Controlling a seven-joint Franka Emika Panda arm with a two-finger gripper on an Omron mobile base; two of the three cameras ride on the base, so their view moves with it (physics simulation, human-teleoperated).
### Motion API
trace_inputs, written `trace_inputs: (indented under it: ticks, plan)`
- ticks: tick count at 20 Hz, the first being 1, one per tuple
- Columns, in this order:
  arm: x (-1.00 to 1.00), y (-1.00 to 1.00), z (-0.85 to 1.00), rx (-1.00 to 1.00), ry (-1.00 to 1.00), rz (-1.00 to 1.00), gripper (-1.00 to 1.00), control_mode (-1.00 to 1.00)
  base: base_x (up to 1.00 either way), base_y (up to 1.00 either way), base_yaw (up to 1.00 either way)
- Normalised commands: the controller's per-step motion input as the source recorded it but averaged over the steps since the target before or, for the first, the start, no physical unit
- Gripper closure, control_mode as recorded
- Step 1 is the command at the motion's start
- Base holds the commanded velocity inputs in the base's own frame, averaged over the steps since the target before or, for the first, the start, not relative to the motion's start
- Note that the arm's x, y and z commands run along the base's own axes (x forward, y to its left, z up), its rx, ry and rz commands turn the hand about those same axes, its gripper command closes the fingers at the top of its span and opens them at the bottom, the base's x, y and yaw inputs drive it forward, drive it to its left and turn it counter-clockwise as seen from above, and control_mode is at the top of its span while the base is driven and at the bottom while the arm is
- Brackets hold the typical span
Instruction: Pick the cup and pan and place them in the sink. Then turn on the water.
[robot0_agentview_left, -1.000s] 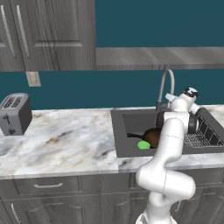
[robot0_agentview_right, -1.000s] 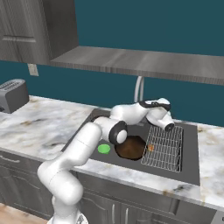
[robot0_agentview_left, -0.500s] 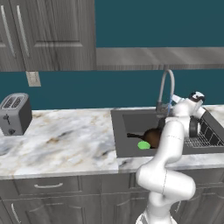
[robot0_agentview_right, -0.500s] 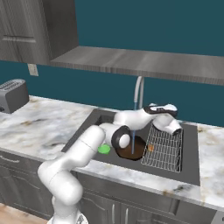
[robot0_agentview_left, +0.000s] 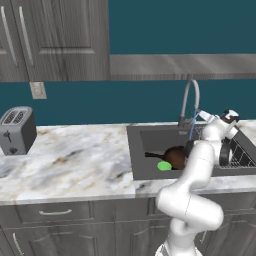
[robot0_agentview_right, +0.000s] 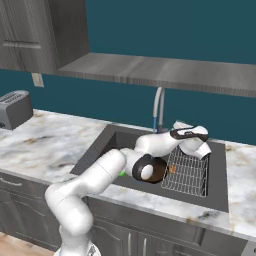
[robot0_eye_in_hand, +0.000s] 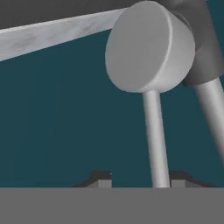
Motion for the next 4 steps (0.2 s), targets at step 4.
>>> trace_inputs:
  ticks: [4]
  plan:
    - [-0.15,0.05,0.14,0.00,-0.01,-0.07,1.00,-1.00,0.00,0.00,0.00]
